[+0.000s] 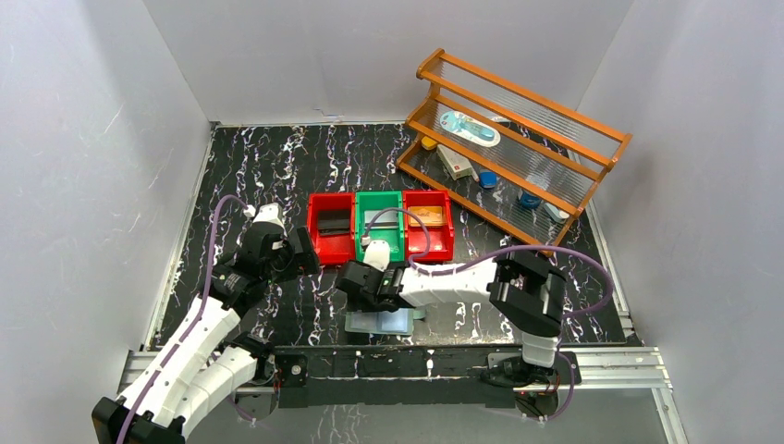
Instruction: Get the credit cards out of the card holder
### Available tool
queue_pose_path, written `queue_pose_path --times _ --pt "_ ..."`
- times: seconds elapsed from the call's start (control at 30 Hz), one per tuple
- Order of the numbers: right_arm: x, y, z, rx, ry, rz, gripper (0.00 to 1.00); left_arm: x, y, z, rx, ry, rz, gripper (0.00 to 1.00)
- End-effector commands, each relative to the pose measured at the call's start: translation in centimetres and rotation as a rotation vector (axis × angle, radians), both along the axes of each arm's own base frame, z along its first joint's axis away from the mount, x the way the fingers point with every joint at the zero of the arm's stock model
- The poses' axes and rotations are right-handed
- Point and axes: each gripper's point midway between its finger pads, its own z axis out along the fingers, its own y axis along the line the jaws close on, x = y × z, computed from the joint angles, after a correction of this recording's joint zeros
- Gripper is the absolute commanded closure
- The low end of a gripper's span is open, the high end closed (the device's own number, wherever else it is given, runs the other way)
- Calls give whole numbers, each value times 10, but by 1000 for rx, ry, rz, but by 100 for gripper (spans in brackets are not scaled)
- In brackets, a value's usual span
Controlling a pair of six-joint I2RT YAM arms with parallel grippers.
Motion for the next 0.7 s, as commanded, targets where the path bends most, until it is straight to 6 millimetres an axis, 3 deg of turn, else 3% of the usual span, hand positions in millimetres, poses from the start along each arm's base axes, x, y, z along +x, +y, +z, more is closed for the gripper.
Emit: queue_pose_path --times 0.0,0.43,0.67 --pt "-14 -16 -34 -9 69 5 33 3 2 9 0 -26 8 2" --pt "-18 -12 -30 188 144 -7 34 2 -6 6 -29 -11 -21 2" --pt "-19 -18 -37 261 195 -26 35 -14 -50 -3 -257 66 -129 3"
